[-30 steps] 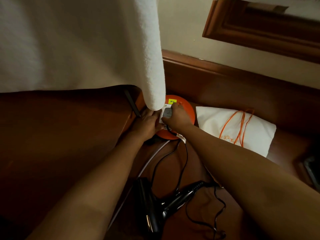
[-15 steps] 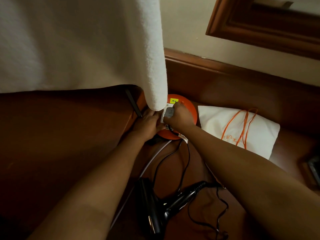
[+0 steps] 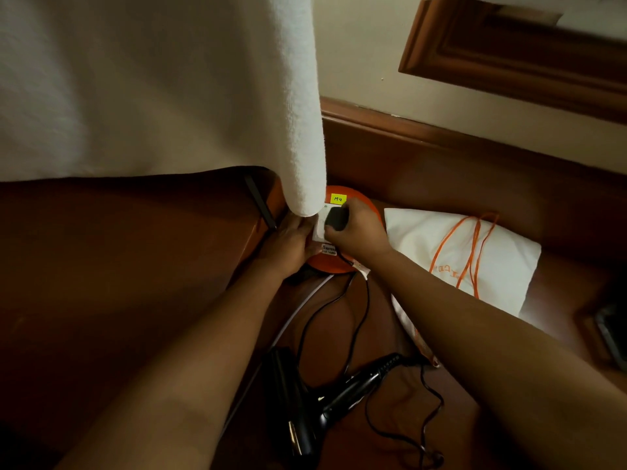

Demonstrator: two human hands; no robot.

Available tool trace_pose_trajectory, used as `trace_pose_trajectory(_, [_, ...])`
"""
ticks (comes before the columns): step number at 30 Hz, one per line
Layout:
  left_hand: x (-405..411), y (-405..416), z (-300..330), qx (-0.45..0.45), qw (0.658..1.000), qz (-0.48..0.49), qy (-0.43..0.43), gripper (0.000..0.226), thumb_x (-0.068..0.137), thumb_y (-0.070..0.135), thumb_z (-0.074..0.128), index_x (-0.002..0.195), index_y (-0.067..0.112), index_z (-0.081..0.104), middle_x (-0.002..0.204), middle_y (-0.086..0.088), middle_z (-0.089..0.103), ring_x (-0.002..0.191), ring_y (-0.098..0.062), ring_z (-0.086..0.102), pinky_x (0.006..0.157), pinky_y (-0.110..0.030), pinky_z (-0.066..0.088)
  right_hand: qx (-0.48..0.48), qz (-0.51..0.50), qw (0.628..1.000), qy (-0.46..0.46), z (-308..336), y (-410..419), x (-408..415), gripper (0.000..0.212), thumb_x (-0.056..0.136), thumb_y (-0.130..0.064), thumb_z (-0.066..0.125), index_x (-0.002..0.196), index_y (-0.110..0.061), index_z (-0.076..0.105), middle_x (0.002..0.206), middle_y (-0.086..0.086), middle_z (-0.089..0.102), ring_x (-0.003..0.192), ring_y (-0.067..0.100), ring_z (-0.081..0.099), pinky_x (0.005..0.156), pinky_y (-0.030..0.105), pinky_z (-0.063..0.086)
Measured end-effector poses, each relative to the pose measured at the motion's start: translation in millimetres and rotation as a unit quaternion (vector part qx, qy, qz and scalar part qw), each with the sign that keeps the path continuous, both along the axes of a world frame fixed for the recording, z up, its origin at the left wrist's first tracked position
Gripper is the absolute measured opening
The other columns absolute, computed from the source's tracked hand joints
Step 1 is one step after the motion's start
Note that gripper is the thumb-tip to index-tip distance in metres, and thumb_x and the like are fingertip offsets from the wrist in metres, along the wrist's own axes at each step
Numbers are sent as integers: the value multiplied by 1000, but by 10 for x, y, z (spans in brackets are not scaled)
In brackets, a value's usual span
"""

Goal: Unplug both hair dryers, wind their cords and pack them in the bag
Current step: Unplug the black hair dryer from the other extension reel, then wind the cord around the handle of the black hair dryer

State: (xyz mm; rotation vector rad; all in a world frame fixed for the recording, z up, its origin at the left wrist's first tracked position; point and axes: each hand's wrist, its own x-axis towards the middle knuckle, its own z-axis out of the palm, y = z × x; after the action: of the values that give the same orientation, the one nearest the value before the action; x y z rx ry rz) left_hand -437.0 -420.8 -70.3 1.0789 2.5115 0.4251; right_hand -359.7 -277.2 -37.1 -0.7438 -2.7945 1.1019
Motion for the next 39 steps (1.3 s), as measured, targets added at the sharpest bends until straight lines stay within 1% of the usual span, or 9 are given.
trace_pose_trajectory(5, [254, -68, -44, -30, 997, 64, 18, 74, 95, 42, 51, 153, 25, 10, 162, -5, -6, 147, -33, 0, 116, -51, 18, 2, -20, 999, -48, -35, 200, 437, 46, 78, -35, 73, 110, -9, 55, 106, 9, 57, 92, 23, 57, 73, 32, 50])
trace_pose_trajectory(9, [855, -165, -18, -14, 994, 104, -20, 77, 95, 42, 51, 153, 29, 3, 161, -4, -12, 147, -30, -5, 116, -49, 14, 0, -45, 996, -73, -46, 279, 847, 44, 81, -37, 68, 114, -11, 56, 107, 10, 57, 93, 23, 57, 73, 27, 44])
trace_pose_trajectory(12, [1330, -280, 21, 7, 992, 98, -74, 66, 96, 33, 52, 152, 20, 20, 161, -7, 5, 147, -28, 8, 116, -41, 20, 20, -41, 994, -96, -17, 268, 1164, 45, 85, -32, 65, 121, -9, 54, 113, 14, 56, 97, 25, 56, 74, 27, 41])
trace_pose_trajectory(16, [1887, -477, 26, -52, 991, 40, -113, 54, 97, 35, 48, 145, 14, 35, 147, -11, 37, 133, -28, 38, 107, -37, 35, -8, -74, 993, -92, 20, 230, 1534, 63, 85, -28, 66, 138, -7, 38, 132, 18, 49, 116, 34, 54, 86, 33, 46])
trace_pose_trajectory(19, [2211, -569, 58, -114, 988, -12, -107, 57, 96, 43, 47, 145, 15, 36, 137, -10, 48, 122, -30, 48, 98, -36, 41, -25, -106, 992, -67, -17, 200, 1789, 54, 85, -24, 67, 129, -6, 41, 122, 19, 55, 101, 30, 58, 73, 28, 44])
trace_pose_trajectory(22, [2447, -627, 92, -176, 978, -43, -100, 61, 90, 53, 49, 141, 19, 41, 132, -8, 53, 118, -29, 51, 95, -38, 39, -25, -132, 988, -72, -103, 182, 2053, 37, 88, -20, 63, 117, -5, 46, 114, 20, 56, 87, 27, 54, 67, 29, 40])
trace_pose_trajectory(27, [2682, -684, 66, -232, 969, -77, -36, 53, 90, 40, 55, 136, 17, 41, 131, -7, 53, 121, -28, 49, 98, -37, 33, -38, -102, 989, -105, -161, 191, 2375, 39, 91, -12, 57, 128, -2, 47, 121, 22, 52, 103, 36, 55, 78, 28, 38])
trace_pose_trajectory(31, [2763, -689, 96, -213, 974, -59, -38, 43, 94, 30, 55, 132, 11, 44, 128, -11, 55, 116, -31, 52, 92, -38, 40, -63, -94, 988, -103, -143, 233, 2526, 44, 93, -13, 53, 135, -6, 44, 126, 20, 53, 108, 35, 55, 80, 27, 39])
trace_pose_trajectory(39, [2815, -795, 342, -144, 988, 4, -61, 58, 97, 31, 52, 147, 18, 27, 135, -4, 48, 117, -28, 52, 88, -40, 46, -103, -107, 981, -127, -19, 369, 2810, 39, 94, -18, 53, 131, -6, 50, 124, 18, 58, 110, 34, 56, 81, 29, 41])
